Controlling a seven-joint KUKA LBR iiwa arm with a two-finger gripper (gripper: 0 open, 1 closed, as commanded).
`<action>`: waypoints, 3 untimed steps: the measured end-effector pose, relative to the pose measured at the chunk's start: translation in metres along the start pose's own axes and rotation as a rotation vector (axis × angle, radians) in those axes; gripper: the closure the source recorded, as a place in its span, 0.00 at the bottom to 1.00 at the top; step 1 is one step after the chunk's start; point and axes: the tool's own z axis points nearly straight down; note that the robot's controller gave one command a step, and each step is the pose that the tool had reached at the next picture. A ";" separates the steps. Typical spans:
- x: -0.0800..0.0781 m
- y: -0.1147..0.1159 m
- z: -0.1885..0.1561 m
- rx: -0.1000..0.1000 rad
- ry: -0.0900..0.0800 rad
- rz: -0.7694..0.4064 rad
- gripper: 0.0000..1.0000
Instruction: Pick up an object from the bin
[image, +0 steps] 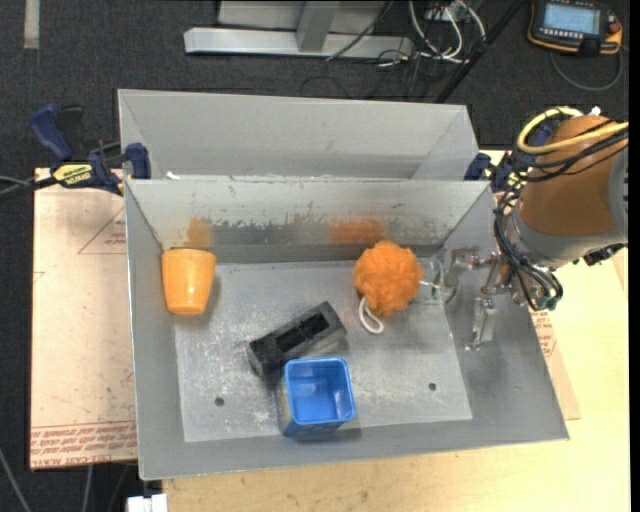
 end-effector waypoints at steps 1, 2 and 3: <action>-0.001 0.001 -0.005 0.001 -0.006 -0.003 0.00; -0.016 0.038 0.016 0.003 -0.007 -0.082 0.00; -0.054 0.050 0.049 -0.001 -0.014 -0.111 0.00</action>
Offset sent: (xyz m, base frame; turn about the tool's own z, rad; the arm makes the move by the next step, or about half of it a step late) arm 0.0356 0.0963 -0.0502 -0.2011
